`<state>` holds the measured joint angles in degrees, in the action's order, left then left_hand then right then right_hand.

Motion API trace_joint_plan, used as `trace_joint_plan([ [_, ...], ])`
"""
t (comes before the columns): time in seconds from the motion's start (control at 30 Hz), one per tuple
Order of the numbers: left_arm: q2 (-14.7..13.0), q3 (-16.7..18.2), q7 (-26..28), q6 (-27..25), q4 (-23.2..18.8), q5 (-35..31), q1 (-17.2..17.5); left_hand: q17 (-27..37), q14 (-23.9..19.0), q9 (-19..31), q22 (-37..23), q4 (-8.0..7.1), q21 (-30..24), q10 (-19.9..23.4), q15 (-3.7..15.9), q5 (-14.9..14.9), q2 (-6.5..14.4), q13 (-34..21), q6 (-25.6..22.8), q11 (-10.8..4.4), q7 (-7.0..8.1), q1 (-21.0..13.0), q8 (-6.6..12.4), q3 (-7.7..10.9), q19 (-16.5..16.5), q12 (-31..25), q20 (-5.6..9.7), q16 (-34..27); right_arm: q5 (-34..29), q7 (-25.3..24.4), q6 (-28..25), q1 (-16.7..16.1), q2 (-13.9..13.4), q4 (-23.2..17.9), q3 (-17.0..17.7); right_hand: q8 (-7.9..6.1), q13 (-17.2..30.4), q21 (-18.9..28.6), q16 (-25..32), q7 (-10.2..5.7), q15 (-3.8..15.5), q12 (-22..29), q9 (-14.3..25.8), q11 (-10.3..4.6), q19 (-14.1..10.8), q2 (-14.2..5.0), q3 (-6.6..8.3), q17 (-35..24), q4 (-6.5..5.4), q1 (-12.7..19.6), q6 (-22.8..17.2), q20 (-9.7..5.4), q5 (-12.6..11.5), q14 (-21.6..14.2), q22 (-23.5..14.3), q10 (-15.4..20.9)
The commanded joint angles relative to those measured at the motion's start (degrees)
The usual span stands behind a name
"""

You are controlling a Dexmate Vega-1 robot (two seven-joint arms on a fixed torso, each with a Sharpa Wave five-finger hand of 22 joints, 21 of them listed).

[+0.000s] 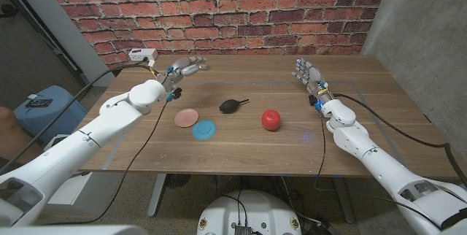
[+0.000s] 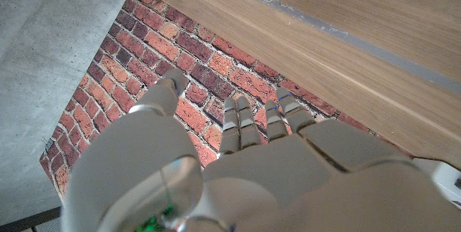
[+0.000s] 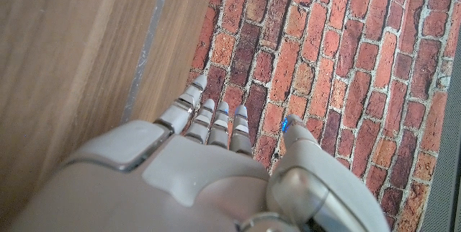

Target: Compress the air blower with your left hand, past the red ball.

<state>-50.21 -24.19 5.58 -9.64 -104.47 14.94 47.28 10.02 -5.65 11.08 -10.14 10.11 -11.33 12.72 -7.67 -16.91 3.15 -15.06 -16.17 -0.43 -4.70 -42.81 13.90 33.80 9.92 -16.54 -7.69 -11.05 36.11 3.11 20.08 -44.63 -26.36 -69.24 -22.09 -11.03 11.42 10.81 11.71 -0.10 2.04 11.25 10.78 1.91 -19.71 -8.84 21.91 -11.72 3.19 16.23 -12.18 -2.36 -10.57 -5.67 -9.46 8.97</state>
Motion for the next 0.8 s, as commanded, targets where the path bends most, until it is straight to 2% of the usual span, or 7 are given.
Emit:
trace_joint_plan([
  [0.03,-2.1,-1.0,1.4,-6.5,-5.2,-4.9,-0.1,0.1,-0.7,0.3,-0.1,-0.07,-0.1,0.8,0.16,-0.3,-2.8,-0.4,-1.0,0.21,0.30,1.8,0.43,-0.61,0.3,-0.6,-0.47,-0.3,0.6,0.5,0.5,-0.2,-0.1,0.5,0.4,-0.11,0.0,0.3,0.3,0.21,0.50,0.2,0.1,0.01,-0.5,0.08,0.03,-0.1,0.42,0.8,0.1,-1.60,0.0,-0.1,-0.3,0.0],
  [0.27,-2.0,-2.5,2.3,-9.0,-6.6,-8.5,-1.0,0.1,-2.0,0.4,-0.1,-0.38,-0.2,2.5,0.36,-0.3,-3.4,-1.2,-3.0,-0.18,0.79,1.5,0.93,-1.34,0.4,-1.4,-0.41,-0.5,0.7,1.2,0.8,0.3,-0.3,1.2,0.6,-0.12,0.1,0.3,0.2,0.27,0.43,0.2,0.1,0.09,-0.4,0.08,0.02,-0.1,0.51,0.8,0.1,-1.53,0.0,-0.1,-0.3,-0.1],
  [0.37,-2.2,-3.9,2.8,-11.2,-7.8,-11.6,-1.7,0.1,-2.3,0.4,-0.1,-0.51,-0.2,3.8,0.47,-0.4,-3.6,-1.5,-3.9,-1.31,1.36,1.3,1.15,-1.67,0.5,-1.9,-0.39,-0.6,0.9,1.5,0.9,0.6,-0.2,1.8,0.7,-0.12,0.1,0.3,0.3,0.28,0.41,0.2,0.1,0.14,-0.5,0.07,0.01,-0.1,0.54,0.9,0.1,-1.52,0.0,-0.1,-0.3,-0.1],
  [0.8,-0.8,-6.7,0.1,-17.7,-10.2,-15.5,-4.8,0.0,-3.9,0.5,-0.1,-0.78,-0.3,6.2,0.94,-0.5,-4.4,-2.4,-5.4,0.12,0.59,1.3,1.29,-2.79,0.9,-3.0,0.05,-0.8,1.7,3.2,0.8,1.7,-0.4,3.3,1.1,-0.16,0.1,0.3,0.3,0.41,0.30,0.2,0.1,0.24,-0.5,0.03,-0.03,-0.1,0.67,1.0,0.0,-1.44,0.1,0.0,-0.3,0.0],
])
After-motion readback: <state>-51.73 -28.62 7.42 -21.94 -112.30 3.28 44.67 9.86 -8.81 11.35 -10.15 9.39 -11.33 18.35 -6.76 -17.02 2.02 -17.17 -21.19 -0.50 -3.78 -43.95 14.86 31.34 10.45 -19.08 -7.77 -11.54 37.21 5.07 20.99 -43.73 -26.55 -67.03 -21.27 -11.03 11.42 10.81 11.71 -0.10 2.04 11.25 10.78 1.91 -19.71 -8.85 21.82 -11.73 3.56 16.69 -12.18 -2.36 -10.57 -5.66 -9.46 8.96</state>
